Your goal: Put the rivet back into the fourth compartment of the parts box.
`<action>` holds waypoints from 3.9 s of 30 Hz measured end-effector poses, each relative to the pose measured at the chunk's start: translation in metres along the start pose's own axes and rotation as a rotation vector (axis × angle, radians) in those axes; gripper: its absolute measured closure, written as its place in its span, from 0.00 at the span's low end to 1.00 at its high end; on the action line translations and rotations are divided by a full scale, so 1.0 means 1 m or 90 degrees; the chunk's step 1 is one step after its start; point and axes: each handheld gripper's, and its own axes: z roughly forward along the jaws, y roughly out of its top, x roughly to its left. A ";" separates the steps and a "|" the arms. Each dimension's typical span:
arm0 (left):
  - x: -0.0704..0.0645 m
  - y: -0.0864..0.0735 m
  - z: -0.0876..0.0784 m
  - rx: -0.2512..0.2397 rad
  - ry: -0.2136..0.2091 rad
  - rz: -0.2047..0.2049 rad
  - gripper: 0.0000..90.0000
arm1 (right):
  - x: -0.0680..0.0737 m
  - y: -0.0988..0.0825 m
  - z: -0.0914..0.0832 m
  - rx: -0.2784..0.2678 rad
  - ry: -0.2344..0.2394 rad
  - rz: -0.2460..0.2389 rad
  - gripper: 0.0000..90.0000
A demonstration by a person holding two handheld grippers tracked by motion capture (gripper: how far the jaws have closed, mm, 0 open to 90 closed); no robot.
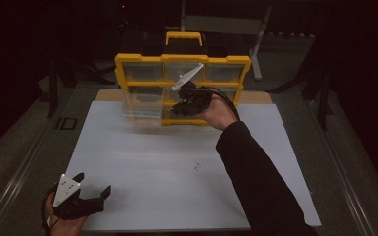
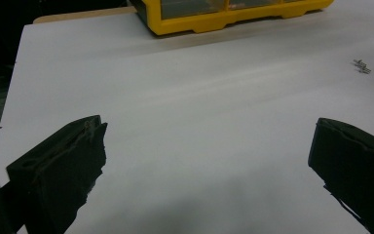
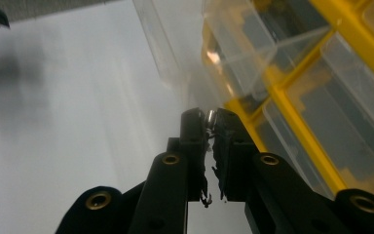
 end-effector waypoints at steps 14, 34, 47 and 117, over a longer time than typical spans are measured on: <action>0.000 0.000 0.000 -0.002 -0.001 0.000 0.01 | 0.005 0.014 0.013 -0.100 -0.010 0.044 0.92; 0.000 0.000 -0.001 -0.003 -0.003 -0.001 0.01 | 0.015 0.027 0.037 -0.139 -0.032 0.066 0.43; 0.000 0.000 -0.001 -0.003 -0.003 -0.002 0.01 | 0.020 0.016 0.022 -0.106 -0.073 0.038 0.18; 0.000 0.000 -0.001 -0.010 0.000 -0.001 0.01 | 0.019 -0.120 0.069 0.248 -0.034 0.021 0.16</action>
